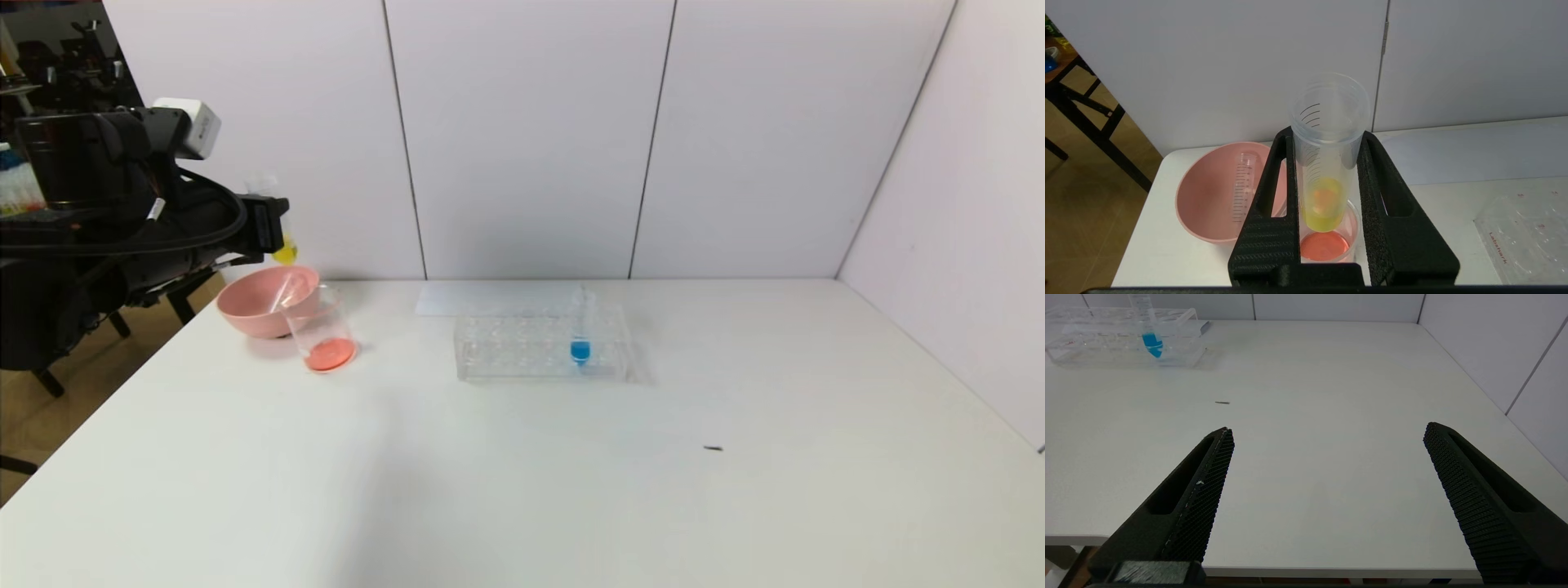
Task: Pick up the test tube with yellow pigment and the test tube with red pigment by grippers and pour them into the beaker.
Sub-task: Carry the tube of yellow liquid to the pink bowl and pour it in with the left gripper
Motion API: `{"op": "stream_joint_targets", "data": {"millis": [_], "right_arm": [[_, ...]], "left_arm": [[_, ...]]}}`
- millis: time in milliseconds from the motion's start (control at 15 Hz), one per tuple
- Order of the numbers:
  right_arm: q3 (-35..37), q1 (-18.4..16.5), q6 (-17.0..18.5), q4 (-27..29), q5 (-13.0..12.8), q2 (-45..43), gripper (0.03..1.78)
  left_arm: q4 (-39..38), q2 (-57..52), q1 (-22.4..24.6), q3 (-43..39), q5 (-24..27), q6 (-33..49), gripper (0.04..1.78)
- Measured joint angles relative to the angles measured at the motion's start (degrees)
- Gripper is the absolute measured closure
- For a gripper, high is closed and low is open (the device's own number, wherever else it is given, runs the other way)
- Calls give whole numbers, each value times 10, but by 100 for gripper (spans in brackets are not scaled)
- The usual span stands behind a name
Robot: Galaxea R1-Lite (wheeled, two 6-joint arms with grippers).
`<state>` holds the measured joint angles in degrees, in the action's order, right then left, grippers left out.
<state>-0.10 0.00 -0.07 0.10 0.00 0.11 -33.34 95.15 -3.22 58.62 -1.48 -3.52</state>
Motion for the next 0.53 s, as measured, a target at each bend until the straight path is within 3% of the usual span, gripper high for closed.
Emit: {"op": "stream_joint_targets", "data": {"millis": [533], "right_arm": [[0,0,0,0,0,0,11]], "left_arm": [[4,0,72,-1,27,-1,137]]}}
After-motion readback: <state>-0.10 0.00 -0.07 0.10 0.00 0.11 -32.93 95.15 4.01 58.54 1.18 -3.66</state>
